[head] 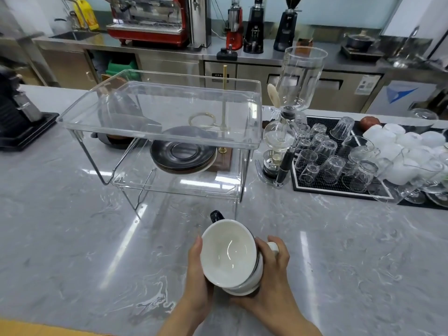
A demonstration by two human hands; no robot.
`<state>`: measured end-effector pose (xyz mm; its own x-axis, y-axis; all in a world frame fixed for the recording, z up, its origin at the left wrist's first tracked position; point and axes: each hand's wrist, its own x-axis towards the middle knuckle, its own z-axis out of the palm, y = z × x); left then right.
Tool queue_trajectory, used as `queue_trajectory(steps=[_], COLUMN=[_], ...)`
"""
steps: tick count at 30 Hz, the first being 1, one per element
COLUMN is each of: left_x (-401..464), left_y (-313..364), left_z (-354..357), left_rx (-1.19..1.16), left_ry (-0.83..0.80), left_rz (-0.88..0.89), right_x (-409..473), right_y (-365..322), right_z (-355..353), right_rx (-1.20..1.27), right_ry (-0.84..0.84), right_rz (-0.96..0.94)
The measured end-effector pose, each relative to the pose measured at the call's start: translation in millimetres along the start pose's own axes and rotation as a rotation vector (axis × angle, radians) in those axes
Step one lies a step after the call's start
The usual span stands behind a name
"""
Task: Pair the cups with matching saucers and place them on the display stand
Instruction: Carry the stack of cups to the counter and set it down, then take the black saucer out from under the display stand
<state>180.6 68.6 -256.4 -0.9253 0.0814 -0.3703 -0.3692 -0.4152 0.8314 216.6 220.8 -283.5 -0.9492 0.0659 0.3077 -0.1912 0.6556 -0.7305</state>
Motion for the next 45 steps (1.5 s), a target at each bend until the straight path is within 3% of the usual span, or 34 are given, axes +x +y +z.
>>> queue_trajectory(steps=[5,11,16,26,39,45], left_x=[-2,-4,-3,-10,14,30], left_y=[3,9,18,65,120,142], left_z=[-6,-13,-25,-51,-75,-71], left_rx=[0.008,0.018,0.028,-0.202,-0.274,-0.207], left_ry=[-0.013,-0.051,-0.076,-0.078,-0.114,-0.072], left_rz=[-0.011,-0.029,0.031,0.225,0.386,0.426], right_x=[-5,-6,0,28,98,134], right_y=[0,-10,-36,-100,-140,-147], right_z=[-13,-38,-56,-75,-37,-16], right_rx=[0.039,0.064,0.122,0.094,-0.103,-0.067], right_ry=[-0.131,-0.157,-0.103,-0.056,-0.381,-0.354], right_rz=[0.043,0.043,0.036,-0.006,-0.088,-0.054])
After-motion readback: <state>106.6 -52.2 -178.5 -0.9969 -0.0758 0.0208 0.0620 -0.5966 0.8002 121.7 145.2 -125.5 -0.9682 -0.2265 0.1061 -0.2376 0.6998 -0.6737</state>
